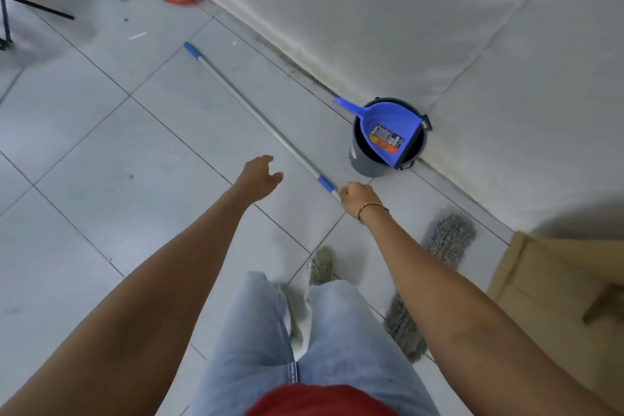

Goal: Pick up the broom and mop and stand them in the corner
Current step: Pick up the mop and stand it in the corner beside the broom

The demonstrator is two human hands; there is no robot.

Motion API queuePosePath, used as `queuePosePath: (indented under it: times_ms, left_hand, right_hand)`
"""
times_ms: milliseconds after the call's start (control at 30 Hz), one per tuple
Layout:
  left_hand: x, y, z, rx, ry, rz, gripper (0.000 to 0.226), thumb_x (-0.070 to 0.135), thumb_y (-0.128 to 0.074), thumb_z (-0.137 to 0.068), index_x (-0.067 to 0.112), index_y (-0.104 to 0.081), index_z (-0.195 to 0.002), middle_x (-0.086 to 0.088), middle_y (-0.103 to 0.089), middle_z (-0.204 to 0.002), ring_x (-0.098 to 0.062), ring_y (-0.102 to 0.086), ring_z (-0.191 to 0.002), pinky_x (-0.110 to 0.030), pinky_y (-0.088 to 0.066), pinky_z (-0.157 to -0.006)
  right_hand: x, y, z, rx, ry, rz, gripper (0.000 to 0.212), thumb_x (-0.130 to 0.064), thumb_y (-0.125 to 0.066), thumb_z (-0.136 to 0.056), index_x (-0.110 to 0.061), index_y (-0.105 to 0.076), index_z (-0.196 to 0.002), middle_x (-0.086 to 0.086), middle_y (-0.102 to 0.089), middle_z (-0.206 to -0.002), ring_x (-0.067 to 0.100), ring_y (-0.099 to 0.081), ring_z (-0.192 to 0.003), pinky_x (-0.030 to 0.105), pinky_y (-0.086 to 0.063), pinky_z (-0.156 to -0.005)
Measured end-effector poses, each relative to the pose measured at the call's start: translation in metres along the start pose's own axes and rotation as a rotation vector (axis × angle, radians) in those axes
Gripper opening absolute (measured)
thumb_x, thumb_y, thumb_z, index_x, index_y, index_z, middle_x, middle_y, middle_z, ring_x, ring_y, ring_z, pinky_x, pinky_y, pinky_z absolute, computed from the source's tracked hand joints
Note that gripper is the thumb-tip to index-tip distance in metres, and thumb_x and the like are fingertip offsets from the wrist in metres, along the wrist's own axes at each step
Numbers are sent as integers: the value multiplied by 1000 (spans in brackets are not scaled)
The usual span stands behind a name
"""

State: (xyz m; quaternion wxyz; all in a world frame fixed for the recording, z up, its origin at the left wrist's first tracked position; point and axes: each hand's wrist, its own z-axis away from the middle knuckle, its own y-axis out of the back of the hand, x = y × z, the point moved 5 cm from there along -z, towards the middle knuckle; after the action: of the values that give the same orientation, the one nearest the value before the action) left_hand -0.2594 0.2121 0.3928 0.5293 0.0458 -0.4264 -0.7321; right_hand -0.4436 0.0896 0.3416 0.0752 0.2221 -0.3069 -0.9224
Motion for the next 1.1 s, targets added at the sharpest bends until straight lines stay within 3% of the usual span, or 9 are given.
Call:
queuePosePath:
  times_ms: [133,367,500,600,767,900,967,1100]
  left_hand:
    - [-24,29,-57,-58,50,46,57,30,-50,-95,6,-35,-145,-17,-43,-146,-31,-40,-135,-34,-28,-110]
    - [-55,53,-188,-212,-83,-22,63,36,-40,-99,-1,-22,-147,-20,-37,-151,-35,-37,-138,-40,-28,-112]
    - [-95,32,-283,-230,70,163,60,35,-44,-98,2,-29,-144,-18,-43,-146,-34,-42,-135,-37,-32,-110]
    - [-127,-8,-352,-216,243,489,52,31,-51,-95,9,-40,-141,-17,-46,-144,-33,-45,-132,-41,-35,-112]
    - [-172,-107,-462,-253,150,649,34,27,-51,-96,19,-57,-129,-3,-58,-127,-15,-51,-120,-34,-37,-104]
    - [-204,-166,-545,-209,306,847,37,19,-53,-94,13,-49,-130,-5,-55,-113,-20,-51,-99,-33,-40,-91]
    - [-207,-215,-587,-247,394,912,33,21,-57,-93,10,-49,-122,-7,-50,-105,-22,-51,-92,-33,-44,-85]
    - [-188,-267,-628,-216,511,1003,59,26,-64,-88,9,-39,-139,-10,-47,-129,-27,-54,-114,-36,-45,-93]
  right_hand:
    - [-30,2,-47,-45,-40,-18,37,-27,-35,-94,-2,-59,-107,20,-66,-104,29,-55,-81,34,-46,-70]
    - [-57,6,-156,2,-169,-76,26,-21,-39,-91,-3,-59,-91,23,-66,-104,36,-59,-97,38,-46,-84]
    - [-47,-25,-238,33,-237,-84,31,-19,-40,-90,-2,-64,-100,25,-65,-111,41,-58,-105,40,-45,-88]
    - [-22,-79,-306,-46,-302,-79,29,-21,-42,-87,-6,-63,-100,22,-66,-108,38,-58,-100,33,-43,-78]
    - [42,-200,-420,-101,-401,-140,36,-27,-47,-89,-10,-60,-117,16,-66,-105,34,-60,-94,30,-46,-75]
    - [85,-259,-485,13,-394,38,55,-26,-61,-82,-7,-42,-131,17,-51,-129,36,-49,-120,44,-42,-97]
    - [108,-280,-524,72,-351,82,53,-26,-64,-80,-9,-44,-125,16,-49,-127,36,-49,-118,47,-42,-96]
    - [130,-287,-568,77,-238,-170,35,-28,-68,-74,-12,-56,-103,9,-52,-110,27,-51,-103,40,-46,-88]
